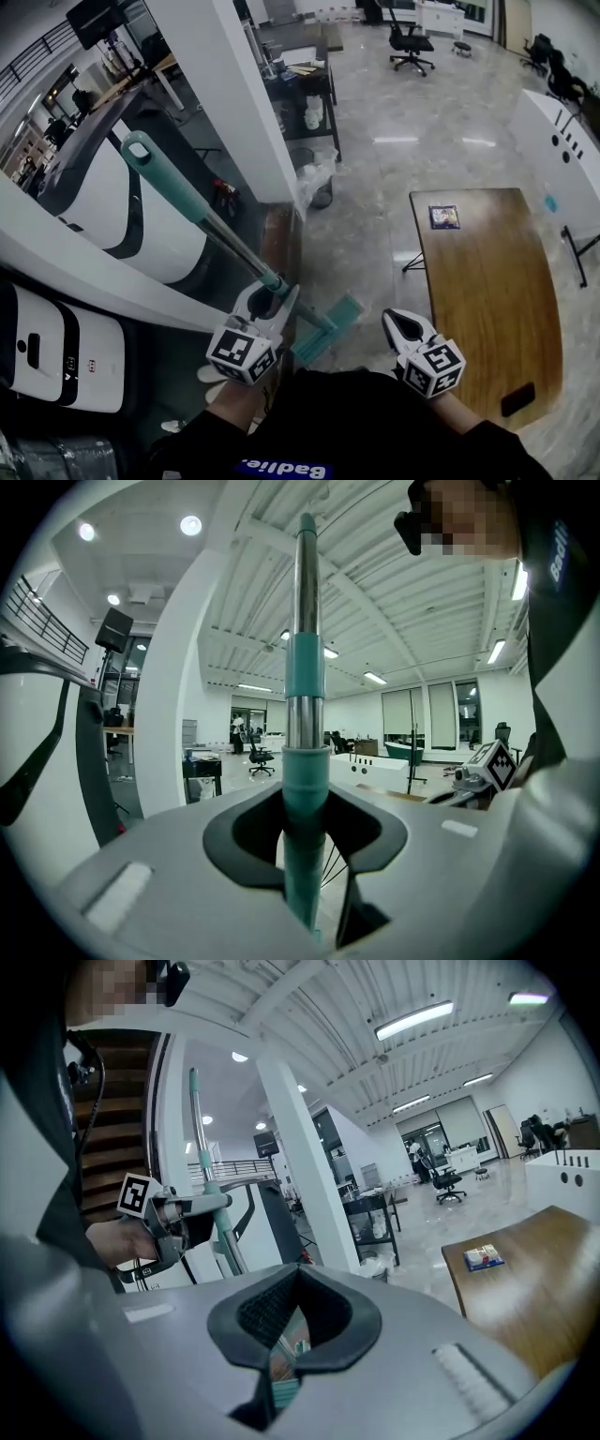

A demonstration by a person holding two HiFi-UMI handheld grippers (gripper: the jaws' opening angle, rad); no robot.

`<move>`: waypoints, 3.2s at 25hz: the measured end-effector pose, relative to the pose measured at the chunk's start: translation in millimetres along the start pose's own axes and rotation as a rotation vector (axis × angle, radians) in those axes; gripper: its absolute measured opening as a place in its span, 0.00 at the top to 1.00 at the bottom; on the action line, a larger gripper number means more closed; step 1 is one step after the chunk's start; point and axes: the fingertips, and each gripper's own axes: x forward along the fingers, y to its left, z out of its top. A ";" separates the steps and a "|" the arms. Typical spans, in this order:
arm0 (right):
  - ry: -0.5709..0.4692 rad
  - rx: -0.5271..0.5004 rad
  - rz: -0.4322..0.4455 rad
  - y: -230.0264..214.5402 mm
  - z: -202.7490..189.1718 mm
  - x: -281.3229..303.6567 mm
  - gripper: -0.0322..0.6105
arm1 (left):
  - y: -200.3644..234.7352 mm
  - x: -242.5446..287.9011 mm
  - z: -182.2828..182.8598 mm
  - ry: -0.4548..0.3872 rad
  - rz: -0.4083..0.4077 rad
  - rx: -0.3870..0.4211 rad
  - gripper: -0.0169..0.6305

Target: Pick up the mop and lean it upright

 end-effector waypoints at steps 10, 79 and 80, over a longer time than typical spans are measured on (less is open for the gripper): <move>-0.009 0.026 -0.025 -10.0 -1.0 -22.9 0.94 | -53.5 18.3 -4.2 0.017 -0.088 -0.004 0.76; 0.116 -0.041 0.117 -255.8 176.1 411.6 0.94 | 262.9 385.9 -27.6 0.133 -0.034 -0.042 0.75; 0.123 -0.035 0.115 -262.9 176.6 415.1 0.94 | 267.0 395.3 -30.5 0.140 -0.030 -0.049 0.75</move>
